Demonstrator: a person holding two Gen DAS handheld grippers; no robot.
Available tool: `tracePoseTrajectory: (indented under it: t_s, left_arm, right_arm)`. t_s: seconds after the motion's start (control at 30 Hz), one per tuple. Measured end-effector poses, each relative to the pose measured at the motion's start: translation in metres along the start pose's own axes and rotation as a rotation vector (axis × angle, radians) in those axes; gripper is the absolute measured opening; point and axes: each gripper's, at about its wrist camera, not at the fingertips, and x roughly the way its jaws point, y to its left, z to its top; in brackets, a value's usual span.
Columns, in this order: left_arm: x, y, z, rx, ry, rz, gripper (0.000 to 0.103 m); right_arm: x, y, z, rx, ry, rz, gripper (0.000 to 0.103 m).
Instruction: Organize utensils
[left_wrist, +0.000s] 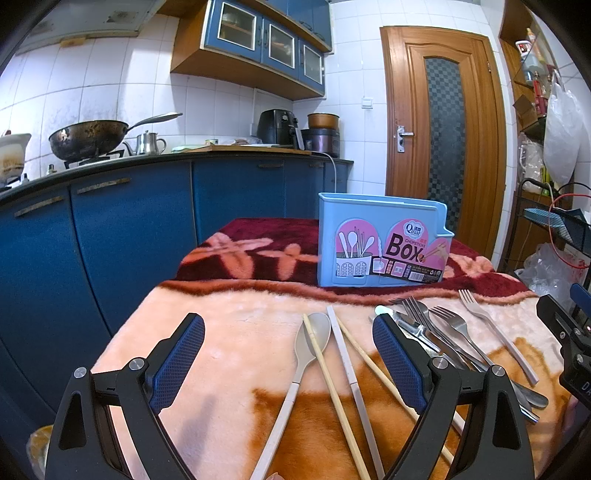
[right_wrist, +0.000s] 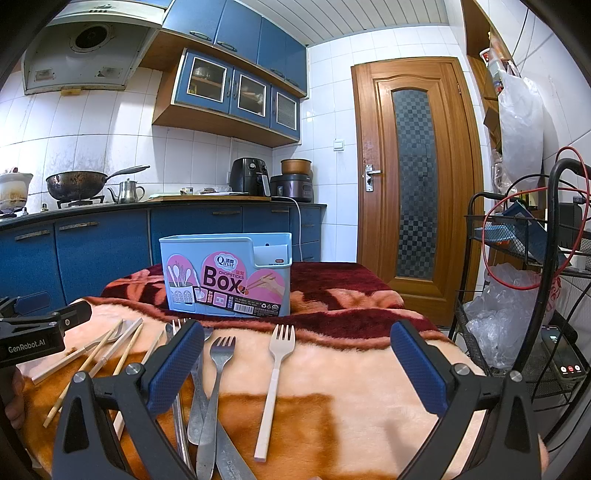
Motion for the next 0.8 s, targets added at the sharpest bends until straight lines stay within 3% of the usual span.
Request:
tracePoseTrajectory:
  t_s: [0.8]
  left_arm:
    - [-0.0001, 0.0, 0.0, 0.001, -0.001, 0.0, 0.093]
  right_arm:
    - [-0.0001, 0.0, -0.0002, -0.002, 0.001, 0.0, 0.103]
